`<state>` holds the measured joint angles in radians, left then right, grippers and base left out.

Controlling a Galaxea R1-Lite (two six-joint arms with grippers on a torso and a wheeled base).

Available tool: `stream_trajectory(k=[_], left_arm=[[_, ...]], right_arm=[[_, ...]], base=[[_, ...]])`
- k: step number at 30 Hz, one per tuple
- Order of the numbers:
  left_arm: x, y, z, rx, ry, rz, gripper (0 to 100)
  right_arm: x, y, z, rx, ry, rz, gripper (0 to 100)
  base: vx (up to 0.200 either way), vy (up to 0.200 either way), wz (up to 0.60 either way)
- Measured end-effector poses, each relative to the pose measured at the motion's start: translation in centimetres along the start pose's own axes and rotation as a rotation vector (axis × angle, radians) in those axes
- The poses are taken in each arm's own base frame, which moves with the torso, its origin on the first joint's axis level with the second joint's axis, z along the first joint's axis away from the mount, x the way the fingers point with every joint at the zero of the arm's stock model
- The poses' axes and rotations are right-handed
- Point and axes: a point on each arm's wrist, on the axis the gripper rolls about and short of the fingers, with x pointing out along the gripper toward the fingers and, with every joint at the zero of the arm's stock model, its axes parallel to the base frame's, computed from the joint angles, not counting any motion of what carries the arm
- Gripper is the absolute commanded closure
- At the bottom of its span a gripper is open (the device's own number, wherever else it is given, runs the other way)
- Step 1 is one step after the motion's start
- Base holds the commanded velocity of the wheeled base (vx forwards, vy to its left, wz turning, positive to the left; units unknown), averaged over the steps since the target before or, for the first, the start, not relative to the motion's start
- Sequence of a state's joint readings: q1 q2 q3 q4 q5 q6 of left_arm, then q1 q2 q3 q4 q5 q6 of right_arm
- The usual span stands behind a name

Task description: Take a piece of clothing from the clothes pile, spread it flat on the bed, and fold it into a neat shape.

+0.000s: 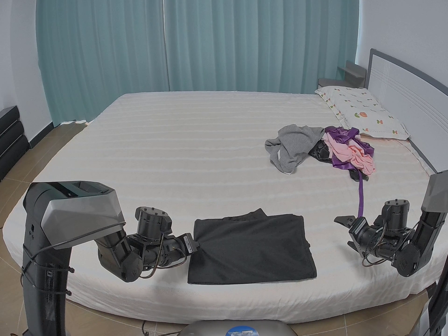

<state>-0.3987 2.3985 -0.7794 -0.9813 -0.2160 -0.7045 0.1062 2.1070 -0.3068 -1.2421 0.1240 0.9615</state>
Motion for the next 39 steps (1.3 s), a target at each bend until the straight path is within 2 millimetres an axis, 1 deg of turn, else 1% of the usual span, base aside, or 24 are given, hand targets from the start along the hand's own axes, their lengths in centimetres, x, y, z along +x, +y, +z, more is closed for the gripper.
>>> stream_trajectory(k=[8,15,18,22,30,39], left_arm=[[0.0,0.0,0.0,-0.001,-0.002,-0.001,100],[0.0,-0.1,0.1,0.0,-0.002,-0.002,100],[0.0,-0.1,0.1,0.0,-0.002,-0.003,100],[0.0,-0.1,0.1,0.0,-0.002,-0.003,100],[0.0,-0.1,0.1,-0.001,-0.002,-0.002,100],[0.0,0.0,0.1,-0.002,-0.003,0.0,100]], right_arm=[[0.5,-0.1,-0.2,-0.001,0.009,-0.005,0],[2.1,0.0,-0.6,-0.009,0.012,-0.005,0],[3.0,0.1,-1.3,-0.022,0.006,-0.023,0],[3.7,0.0,-1.8,-0.029,0.01,-0.027,0],[4.0,-0.3,-2.1,-0.031,0.023,-0.04,0],[3.9,-0.4,-2.2,-0.032,0.018,-0.032,0]], base=[[0.0,0.2,0.0],[0.0,0.2,0.0],[0.0,0.2,0.0],[0.0,0.2,0.0],[0.0,0.2,0.0],[0.0,0.2,0.0]])
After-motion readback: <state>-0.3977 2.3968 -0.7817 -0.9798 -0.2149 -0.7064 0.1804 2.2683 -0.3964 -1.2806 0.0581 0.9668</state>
